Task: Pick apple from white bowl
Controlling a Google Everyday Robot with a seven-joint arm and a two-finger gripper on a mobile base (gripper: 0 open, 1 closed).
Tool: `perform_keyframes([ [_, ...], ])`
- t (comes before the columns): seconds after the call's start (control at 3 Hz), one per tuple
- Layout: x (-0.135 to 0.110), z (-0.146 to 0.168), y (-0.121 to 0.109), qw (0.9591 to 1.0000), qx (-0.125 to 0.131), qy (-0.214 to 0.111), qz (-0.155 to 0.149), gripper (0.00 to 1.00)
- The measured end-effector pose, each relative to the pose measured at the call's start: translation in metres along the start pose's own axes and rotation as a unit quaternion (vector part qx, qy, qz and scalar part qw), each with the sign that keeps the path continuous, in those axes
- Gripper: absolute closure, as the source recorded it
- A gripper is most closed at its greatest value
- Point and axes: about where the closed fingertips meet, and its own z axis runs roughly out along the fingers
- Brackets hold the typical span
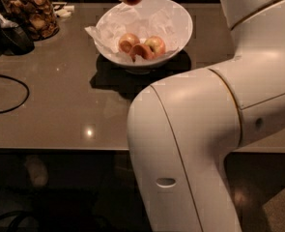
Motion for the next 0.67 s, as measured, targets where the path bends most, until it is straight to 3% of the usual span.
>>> perform_keyframes([
  [0.33,0.0094,-0.0142,0.0031,0.9995,-0.005,-0.015,0.026,1.0],
  [0.67,0.0056,-0.0096,-0.0002,0.9994,-0.001,-0.02,0.026,1.0],
])
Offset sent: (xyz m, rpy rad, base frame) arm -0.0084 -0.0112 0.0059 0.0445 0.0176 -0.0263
